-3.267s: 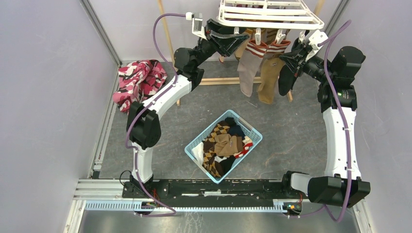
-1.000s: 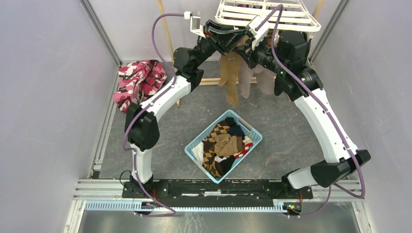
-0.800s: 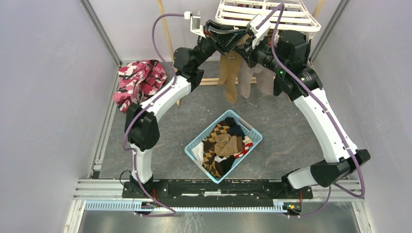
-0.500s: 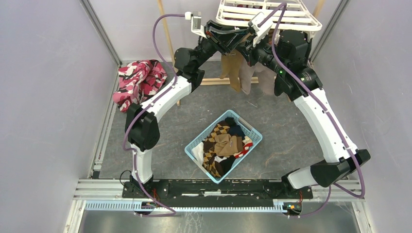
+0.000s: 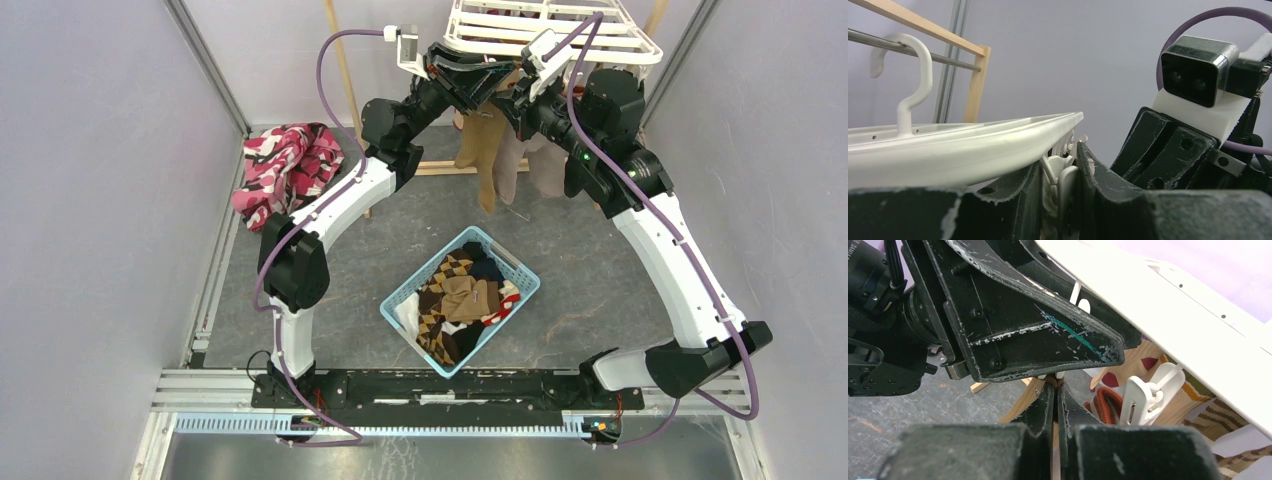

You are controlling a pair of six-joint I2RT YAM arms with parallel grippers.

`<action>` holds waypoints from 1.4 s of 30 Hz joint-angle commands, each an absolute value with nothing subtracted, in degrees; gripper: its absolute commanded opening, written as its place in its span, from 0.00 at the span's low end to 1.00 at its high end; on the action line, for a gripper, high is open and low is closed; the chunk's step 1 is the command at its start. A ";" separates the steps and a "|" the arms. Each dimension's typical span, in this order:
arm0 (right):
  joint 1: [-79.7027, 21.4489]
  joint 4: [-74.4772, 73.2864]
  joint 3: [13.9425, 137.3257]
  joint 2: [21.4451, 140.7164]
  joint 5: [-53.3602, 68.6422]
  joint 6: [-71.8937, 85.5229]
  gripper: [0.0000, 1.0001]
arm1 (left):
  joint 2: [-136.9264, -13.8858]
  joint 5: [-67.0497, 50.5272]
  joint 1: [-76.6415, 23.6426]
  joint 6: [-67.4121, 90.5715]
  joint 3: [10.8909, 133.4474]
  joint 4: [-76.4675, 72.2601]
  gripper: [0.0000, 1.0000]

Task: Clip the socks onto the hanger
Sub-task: Open the clamp at the hanger.

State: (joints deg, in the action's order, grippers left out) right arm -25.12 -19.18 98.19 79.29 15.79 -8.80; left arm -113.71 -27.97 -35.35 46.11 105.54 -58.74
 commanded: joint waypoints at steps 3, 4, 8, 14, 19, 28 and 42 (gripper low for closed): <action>-25.39 -14.91 98.65 77.30 16.22 -6.95 0.00 | -111.36 -26.89 -35.86 42.76 106.00 -58.01 0.04; -25.40 -14.94 98.55 77.35 16.60 -6.87 0.00 | -111.36 -26.83 -35.86 42.68 106.04 -57.94 0.04; -25.34 -14.51 98.15 77.17 16.64 -6.77 0.00 | -111.18 -27.02 -35.86 42.46 106.00 -57.74 0.04; -25.31 -15.08 99.70 78.42 14.05 -6.77 0.00 | -111.36 -27.27 -35.93 43.35 105.89 -58.55 0.05; -25.18 -14.43 99.30 78.49 13.15 -5.94 0.00 | -110.80 -27.42 -35.95 43.17 105.66 -58.38 0.05; -24.51 -12.87 98.42 77.15 13.98 -4.66 0.00 | -110.74 -27.66 -35.95 42.86 105.30 -58.12 0.07; -22.01 -12.25 96.07 75.53 15.92 -3.42 0.00 | -110.42 -27.79 -35.95 43.95 105.46 -58.49 0.20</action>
